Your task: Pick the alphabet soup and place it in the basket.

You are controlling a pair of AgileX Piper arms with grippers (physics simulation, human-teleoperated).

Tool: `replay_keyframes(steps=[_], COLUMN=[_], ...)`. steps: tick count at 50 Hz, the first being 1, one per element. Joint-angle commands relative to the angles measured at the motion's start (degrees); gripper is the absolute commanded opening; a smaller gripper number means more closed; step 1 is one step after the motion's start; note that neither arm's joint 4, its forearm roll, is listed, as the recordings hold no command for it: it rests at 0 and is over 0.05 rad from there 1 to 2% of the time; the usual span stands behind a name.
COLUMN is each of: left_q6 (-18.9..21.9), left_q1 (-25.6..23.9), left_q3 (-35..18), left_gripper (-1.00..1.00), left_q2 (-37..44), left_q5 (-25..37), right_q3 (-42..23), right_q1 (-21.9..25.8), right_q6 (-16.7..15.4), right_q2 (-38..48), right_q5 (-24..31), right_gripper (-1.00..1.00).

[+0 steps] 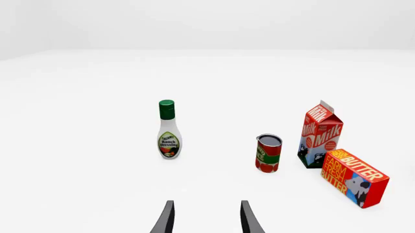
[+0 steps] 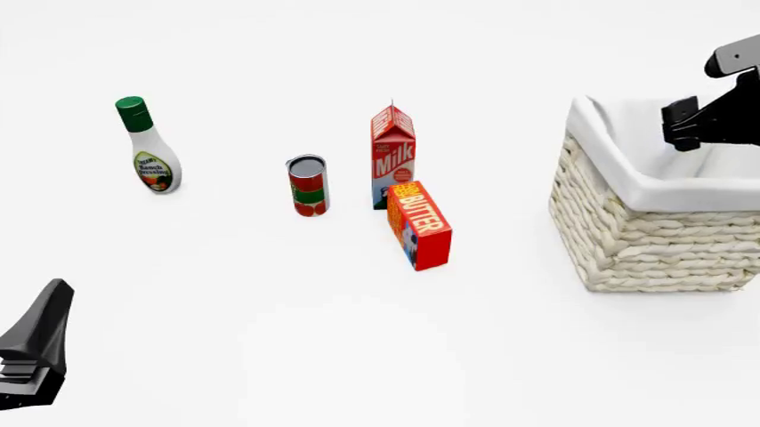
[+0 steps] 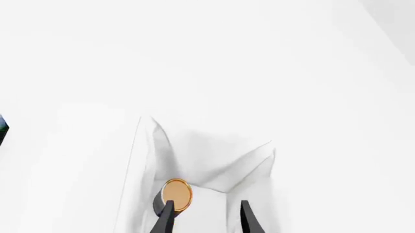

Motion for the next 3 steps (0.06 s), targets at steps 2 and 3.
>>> replay_keyframes(steps=[2, 3], left_q6=[0.0, 0.0], left_q1=[0.0, 0.0], left_q3=[0.0, 0.0], left_gripper=[1.00, 1.00], left_q2=[0.0, 0.0], left_q5=[0.0, 0.0], right_q3=[-0.5, -0.5], right_q1=[0.5, 0.5], right_q6=[0.8, 0.9], right_q2=[-3.8, -4.4], right_q5=[2.1, 2.4], right_gripper=[1.00, 1.00])
